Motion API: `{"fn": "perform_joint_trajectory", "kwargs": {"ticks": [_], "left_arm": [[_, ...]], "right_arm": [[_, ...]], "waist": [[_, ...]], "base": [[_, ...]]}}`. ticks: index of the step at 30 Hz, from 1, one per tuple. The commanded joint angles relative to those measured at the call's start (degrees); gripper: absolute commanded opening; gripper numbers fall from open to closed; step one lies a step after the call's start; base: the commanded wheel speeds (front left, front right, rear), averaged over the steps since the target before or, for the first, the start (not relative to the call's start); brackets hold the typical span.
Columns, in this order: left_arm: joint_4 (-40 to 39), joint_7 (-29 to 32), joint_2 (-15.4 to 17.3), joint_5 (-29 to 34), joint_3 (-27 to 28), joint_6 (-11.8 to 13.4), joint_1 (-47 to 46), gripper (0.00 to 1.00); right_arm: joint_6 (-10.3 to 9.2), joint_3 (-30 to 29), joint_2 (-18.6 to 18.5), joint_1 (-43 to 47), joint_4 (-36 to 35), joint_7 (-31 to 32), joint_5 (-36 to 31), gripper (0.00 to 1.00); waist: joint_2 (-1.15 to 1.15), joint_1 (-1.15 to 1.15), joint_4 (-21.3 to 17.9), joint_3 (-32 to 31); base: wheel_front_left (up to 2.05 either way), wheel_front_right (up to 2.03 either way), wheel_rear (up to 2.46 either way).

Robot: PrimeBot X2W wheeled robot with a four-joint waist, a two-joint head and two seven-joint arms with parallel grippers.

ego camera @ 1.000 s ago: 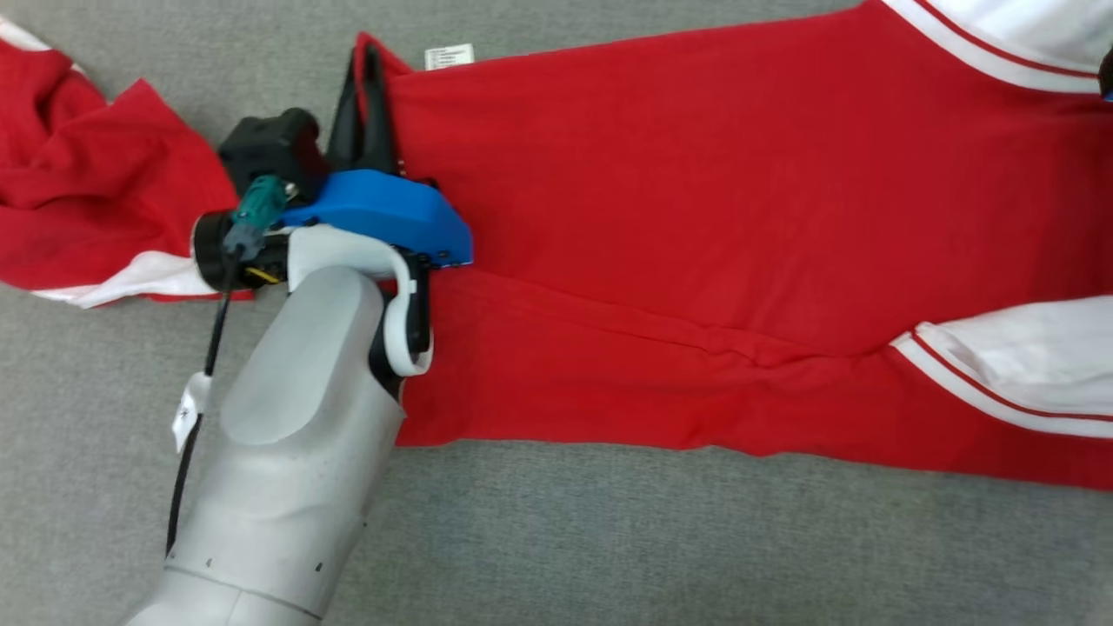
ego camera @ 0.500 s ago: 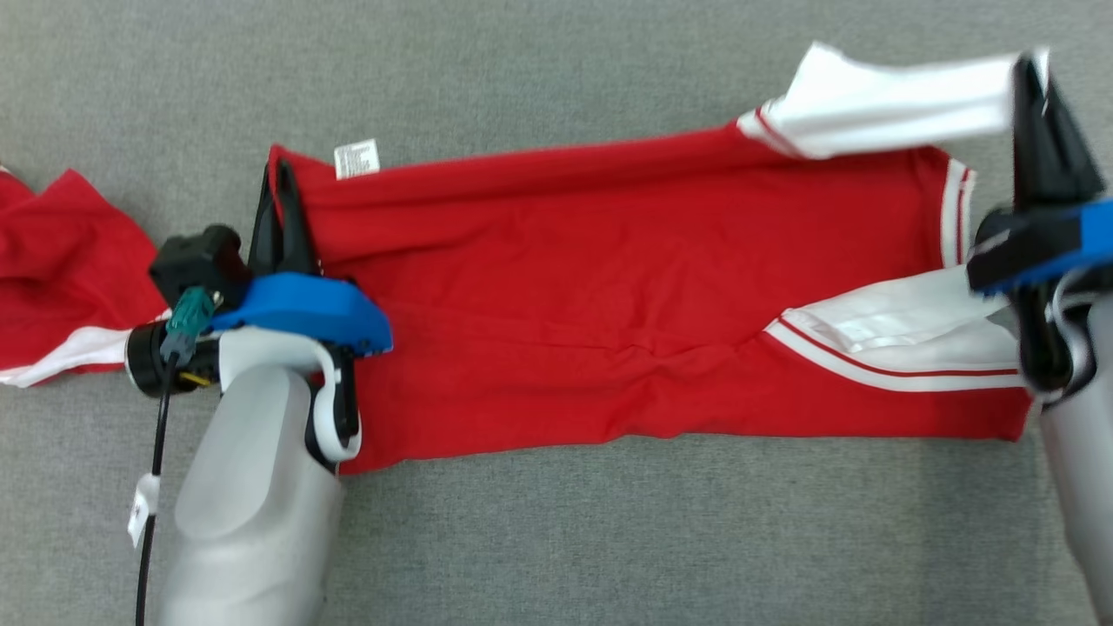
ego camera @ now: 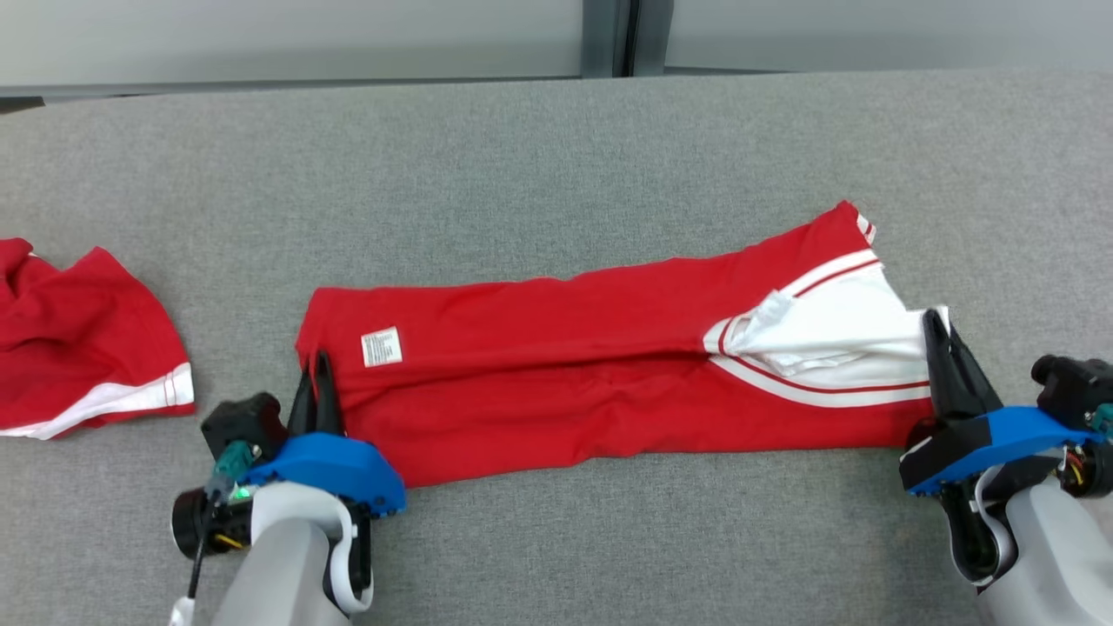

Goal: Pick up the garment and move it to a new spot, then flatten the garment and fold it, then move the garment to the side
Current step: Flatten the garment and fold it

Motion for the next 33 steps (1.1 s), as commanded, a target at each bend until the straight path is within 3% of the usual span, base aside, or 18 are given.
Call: {"fn": "perform_joint_trajectory", "kwargs": {"ticks": [1,2,3,10,22,23,24,25,26,27,33], "left_arm": [[-0.07,-0.15,0.17,-0.91,-0.85,0.75,1.38,0.20],[-0.19,-0.15,0.12,-1.52,-1.31,1.04,1.98,0.48],[-0.19,-0.15,0.16,-1.71,-1.83,1.33,2.54,1.00],[-5.24,-0.15,0.10,-2.14,-2.56,3.76,5.79,1.00],[-10.25,-0.15,0.10,-0.81,-4.65,4.61,8.19,1.00],[-10.37,-0.15,0.10,-0.80,-4.66,4.67,8.24,1.00],[-10.37,-0.15,0.10,-0.80,-4.66,4.67,8.24,1.00],[-10.45,-0.15,0.09,-0.80,-4.67,4.70,8.32,1.00],[-10.47,-0.15,0.09,-0.82,-4.71,4.72,8.41,1.00],[-10.45,-0.15,0.10,-0.90,-4.75,4.72,8.52,1.00],[-10.45,-0.15,0.09,-0.62,-4.79,4.57,8.83,1.00]], "right_arm": [[-0.02,-0.72,0.52,0.86,1.36,-0.31,-0.17,0.05],[-0.02,-1.20,0.62,0.80,2.03,-0.31,-0.24,0.36],[-0.02,-1.42,0.74,0.65,2.52,-0.31,-0.53,1.00],[-0.01,-3.10,1.16,-1.87,6.28,-0.30,-1.27,1.00],[0.02,-0.17,1.16,-8.24,23.89,0.22,-4.59,1.00],[0.06,0.38,1.64,-8.34,25.07,0.63,-4.36,0.79],[0.06,0.38,1.64,-8.34,25.07,0.63,-4.36,0.79],[0.07,0.82,2.14,-8.52,26.07,0.73,-4.00,0.45],[0.07,1.65,2.53,-8.54,26.96,0.88,-4.00,0.28],[0.07,2.32,2.92,-8.48,27.73,1.20,-3.73,0.00],[-0.01,3.34,1.80,-8.83,27.81,0.23,-1.16,0.00]], "waist": [[0.01,0.02,0.09,-0.75],[0.01,0.02,0.34,-1.02],[0.01,0.02,0.59,-1.27],[0.01,0.02,3.07,-2.21],[0.01,0.02,7.03,-1.92],[0.01,0.02,7.09,-1.89],[0.01,0.02,7.09,-1.89],[0.01,0.02,7.11,-1.87],[0.01,0.02,7.09,-1.89],[0.01,0.02,7.01,-1.91],[0.01,0.02,5.43,-3.03]], "base": [[0.00,0.00,0.00],[0.00,0.00,0.00],[0.00,0.00,0.00],[0.00,0.00,0.00],[0.00,0.00,0.00],[0.00,0.00,0.00],[0.00,0.00,0.00],[0.00,0.00,0.00],[0.00,0.00,0.00],[0.00,0.00,0.00],[0.00,0.00,0.00]]}}
